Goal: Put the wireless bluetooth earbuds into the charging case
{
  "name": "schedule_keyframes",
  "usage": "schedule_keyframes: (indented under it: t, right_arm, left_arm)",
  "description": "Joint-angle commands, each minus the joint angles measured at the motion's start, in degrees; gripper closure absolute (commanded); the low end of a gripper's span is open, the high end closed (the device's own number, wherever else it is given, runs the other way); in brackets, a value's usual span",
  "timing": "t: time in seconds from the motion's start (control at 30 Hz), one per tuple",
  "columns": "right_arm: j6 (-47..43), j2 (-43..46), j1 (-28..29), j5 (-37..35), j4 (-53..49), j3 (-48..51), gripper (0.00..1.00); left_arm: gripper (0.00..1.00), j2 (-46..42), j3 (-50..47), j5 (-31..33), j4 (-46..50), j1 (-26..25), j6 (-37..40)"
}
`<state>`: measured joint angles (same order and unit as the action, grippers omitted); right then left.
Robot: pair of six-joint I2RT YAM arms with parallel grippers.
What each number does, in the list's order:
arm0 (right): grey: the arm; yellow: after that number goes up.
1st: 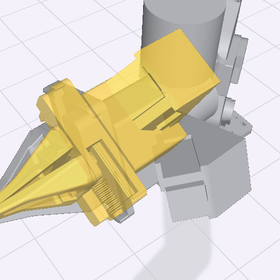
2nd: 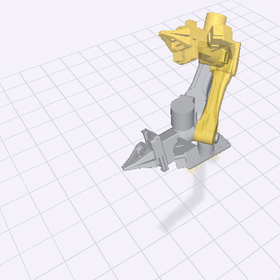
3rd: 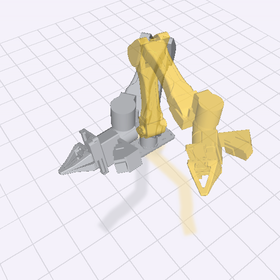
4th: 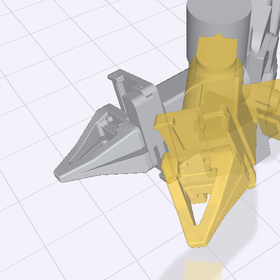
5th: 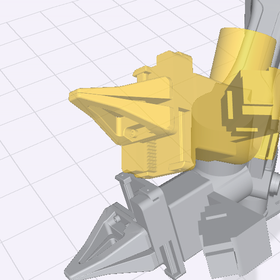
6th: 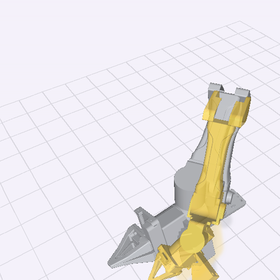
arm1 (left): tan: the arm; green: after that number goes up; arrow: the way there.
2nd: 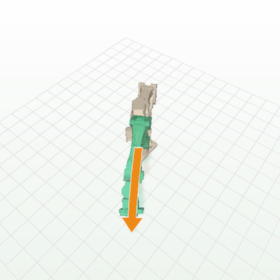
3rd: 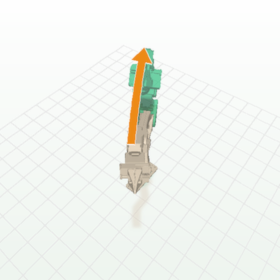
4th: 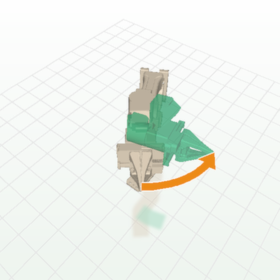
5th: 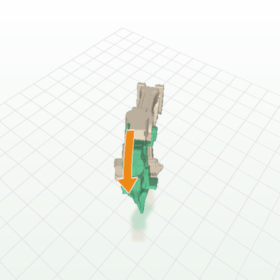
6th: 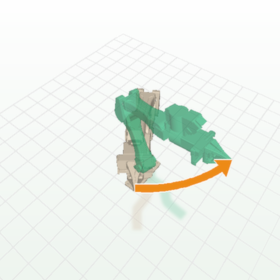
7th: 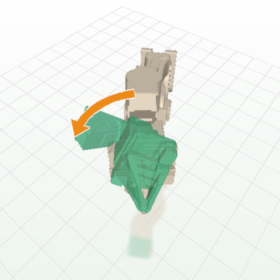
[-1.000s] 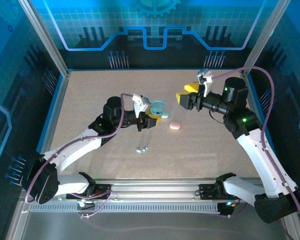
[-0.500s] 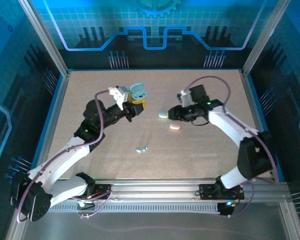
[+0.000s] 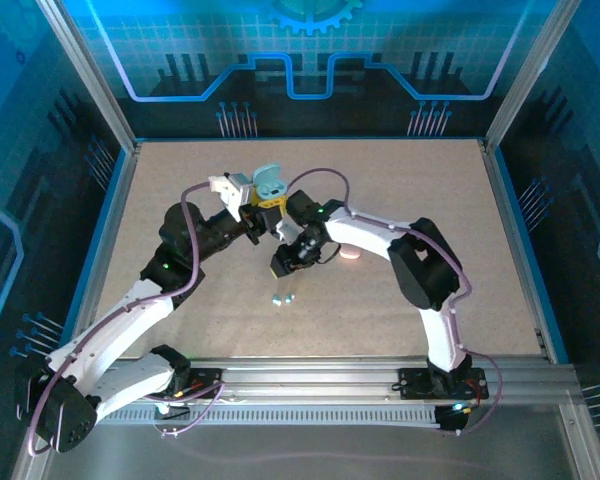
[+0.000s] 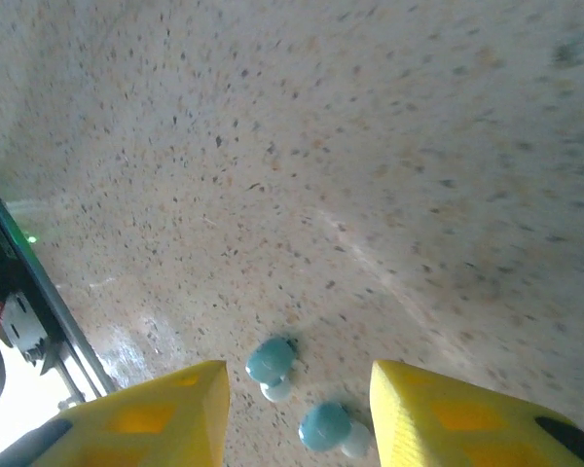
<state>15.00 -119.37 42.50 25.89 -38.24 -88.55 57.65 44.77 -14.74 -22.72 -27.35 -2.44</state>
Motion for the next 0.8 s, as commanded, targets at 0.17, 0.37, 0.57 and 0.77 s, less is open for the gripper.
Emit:
schedule_keyframes:
  t: [0.17,0.37,0.57,0.77]
  right_arm:
    - [-5.0,-4.8,1.4,2.6,-7.6,-2.7,0.57]
    - [-6.6,-4.2,1.6,4.5,-8.0,-0.2,0.6]
    - [-7.6,-2.3,1.6,6.1,-7.9,2.3,0.63]
    - [-7.5,-0.1,1.8,6.1,-7.5,4.9,0.65]
  left_arm:
    - [0.68,-0.7,0.5,1.0,0.0,0.3,2.0]
    - [0.68,0.2,0.6,0.5,-0.3,0.2,1.4]
    - [0.68,0.7,0.8,0.2,-0.2,0.3,1.0]
    - [0.68,0.8,0.9,0.1,-0.3,0.3,0.9]
